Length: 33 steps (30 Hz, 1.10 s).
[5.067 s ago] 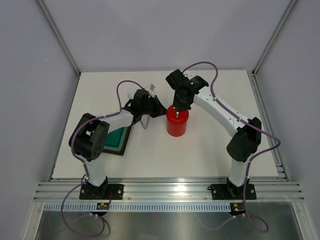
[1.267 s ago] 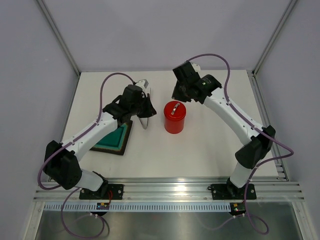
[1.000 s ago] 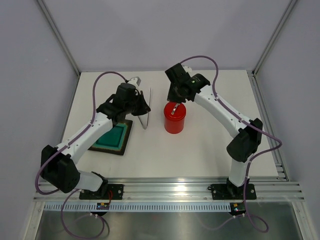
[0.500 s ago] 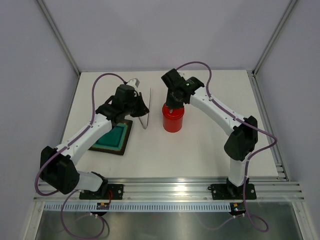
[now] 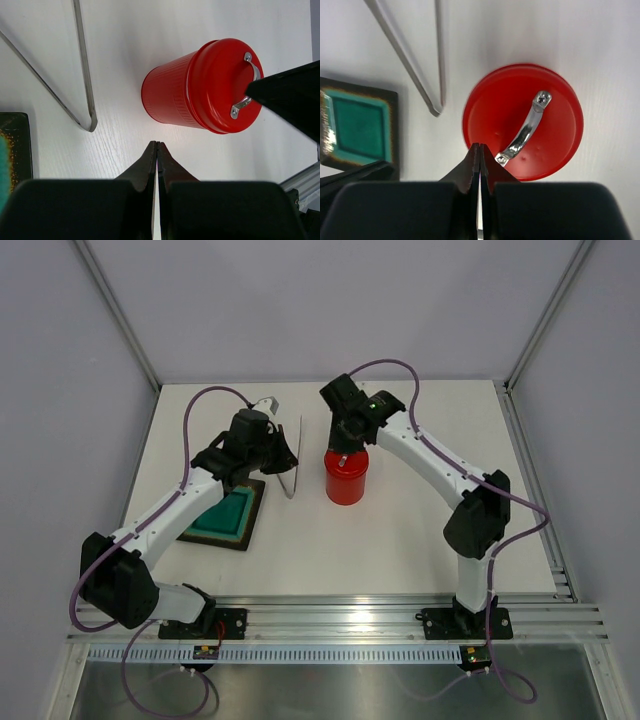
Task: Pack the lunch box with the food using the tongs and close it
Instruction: Close the box lid on the packing box, then reset both arms
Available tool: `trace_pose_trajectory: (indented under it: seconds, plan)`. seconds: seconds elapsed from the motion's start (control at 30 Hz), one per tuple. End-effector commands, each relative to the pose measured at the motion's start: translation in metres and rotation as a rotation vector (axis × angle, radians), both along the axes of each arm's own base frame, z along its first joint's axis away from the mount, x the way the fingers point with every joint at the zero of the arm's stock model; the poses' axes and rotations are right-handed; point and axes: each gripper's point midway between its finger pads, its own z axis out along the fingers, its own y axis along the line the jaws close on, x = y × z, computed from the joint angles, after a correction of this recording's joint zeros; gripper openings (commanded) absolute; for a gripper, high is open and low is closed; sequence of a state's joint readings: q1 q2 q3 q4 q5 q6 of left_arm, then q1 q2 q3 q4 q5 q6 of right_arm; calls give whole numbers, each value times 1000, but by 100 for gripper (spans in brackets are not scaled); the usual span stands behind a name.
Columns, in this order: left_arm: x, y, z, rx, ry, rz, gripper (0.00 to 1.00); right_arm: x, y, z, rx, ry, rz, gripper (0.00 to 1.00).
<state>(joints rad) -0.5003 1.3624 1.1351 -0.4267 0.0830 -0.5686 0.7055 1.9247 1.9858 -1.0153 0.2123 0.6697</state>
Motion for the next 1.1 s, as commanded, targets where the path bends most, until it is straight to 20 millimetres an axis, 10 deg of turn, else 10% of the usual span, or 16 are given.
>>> trace_pose_trajectory:
  seconds: [0.0, 0.17, 0.5, 0.8, 1.07]
  plan:
    - [4, -1, 12, -23, -43, -5, 0, -14, 10, -44, -24, 99, 47, 0]
    - [3, -4, 10, -31, -33, -15, 0, -28, 6, -72, -67, 168, 59, 0]
    - [0, 1, 27, -31, -65, -9, 0, -22, -8, 58, 51, -106, 9, 2]
    - [-14, 17, 66, -14, -151, -6, 3, -46, -82, 88, 26, -274, -193, 82]
    - [-42, 45, 96, 27, -244, 10, 95, -98, -174, 78, -120, -319, -360, 99]
